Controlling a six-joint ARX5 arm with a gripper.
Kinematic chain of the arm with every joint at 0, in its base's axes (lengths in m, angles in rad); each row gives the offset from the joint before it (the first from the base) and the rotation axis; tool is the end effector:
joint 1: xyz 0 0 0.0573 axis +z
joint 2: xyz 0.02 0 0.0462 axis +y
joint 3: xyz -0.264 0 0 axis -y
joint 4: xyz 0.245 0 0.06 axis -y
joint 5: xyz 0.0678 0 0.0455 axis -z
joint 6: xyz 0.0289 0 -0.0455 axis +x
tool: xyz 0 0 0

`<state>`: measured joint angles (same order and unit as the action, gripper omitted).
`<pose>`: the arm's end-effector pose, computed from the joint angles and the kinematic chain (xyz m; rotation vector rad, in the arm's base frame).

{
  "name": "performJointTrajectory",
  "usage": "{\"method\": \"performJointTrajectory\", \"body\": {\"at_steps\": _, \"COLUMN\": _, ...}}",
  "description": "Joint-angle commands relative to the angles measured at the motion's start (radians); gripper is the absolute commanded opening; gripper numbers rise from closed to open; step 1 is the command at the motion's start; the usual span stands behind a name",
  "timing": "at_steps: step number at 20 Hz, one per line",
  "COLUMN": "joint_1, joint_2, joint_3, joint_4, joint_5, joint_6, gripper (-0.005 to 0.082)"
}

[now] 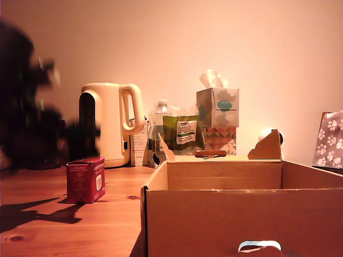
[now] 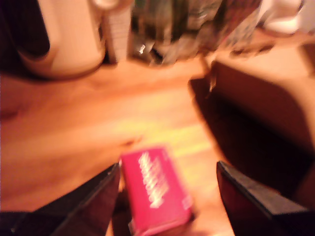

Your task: Pick the red carton of coffee filters and place it in the cardboard box

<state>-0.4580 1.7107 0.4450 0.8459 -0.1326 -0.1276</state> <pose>0.2490 -0.1185 0.1099 -0.0021 0.4227 -0.2940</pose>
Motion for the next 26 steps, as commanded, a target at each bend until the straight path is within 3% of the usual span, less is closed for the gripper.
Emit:
{"method": "performJointTrajectory", "body": {"at_steps": 1, "joint_1": 0.005, "joint_2": 0.055, "joint_3": 0.049, "joint_4": 0.015, "joint_5": 0.005, "joint_6": 0.004, "gripper": 0.0571}}
{"method": "performJointTrajectory", "body": {"at_steps": 4, "joint_1": 0.009, "joint_2": 0.119, "joint_3": 0.111, "joint_4": -0.034, "joint_5": 0.010, "joint_6": 0.004, "gripper": 0.0529}}
{"method": "performJointTrajectory", "body": {"at_steps": 8, "joint_1": 0.009, "joint_2": 0.112, "joint_3": 0.127, "joint_4": -0.110, "joint_5": 0.021, "joint_6": 0.027, "gripper": 0.0226}}
{"method": "performJointTrajectory", "body": {"at_steps": 9, "joint_1": 0.009, "joint_2": 0.100, "joint_3": 0.127, "joint_4": -0.133, "joint_5": 0.023, "joint_6": 0.027, "gripper": 0.0186}}
{"method": "performJointTrajectory", "body": {"at_steps": 12, "joint_1": 0.006, "joint_2": -0.004, "joint_3": 0.127, "joint_4": -0.246, "joint_5": 0.023, "joint_6": 0.040, "gripper": 0.0179}}
{"method": "performJointTrajectory", "body": {"at_steps": 14, "joint_1": 0.005, "joint_2": -0.126, "joint_3": 0.127, "joint_4": -0.345, "joint_5": 0.023, "joint_6": 0.086, "gripper": 0.0179}}
{"method": "performJointTrajectory", "body": {"at_steps": 15, "joint_1": 0.005, "joint_2": -0.191, "joint_3": 0.127, "joint_4": -0.401, "joint_5": 0.025, "joint_6": 0.085, "gripper": 0.0179}}
{"method": "performJointTrajectory", "body": {"at_steps": 18, "joint_1": 0.005, "joint_2": -0.404, "joint_3": 0.127, "joint_4": -0.574, "joint_5": 0.078, "joint_6": 0.086, "gripper": 0.0179}}
{"method": "performJointTrajectory", "body": {"at_steps": 22, "joint_1": 0.005, "joint_2": -0.614, "joint_3": 0.127, "joint_4": -0.671, "joint_5": 0.142, "joint_6": 0.082, "gripper": 0.0179}}
{"method": "performJointTrajectory", "body": {"at_steps": 26, "joint_1": -0.014, "joint_2": -0.633, "joint_3": 0.127, "joint_4": -0.648, "joint_5": 0.331, "joint_6": 0.069, "gripper": 0.0179}}
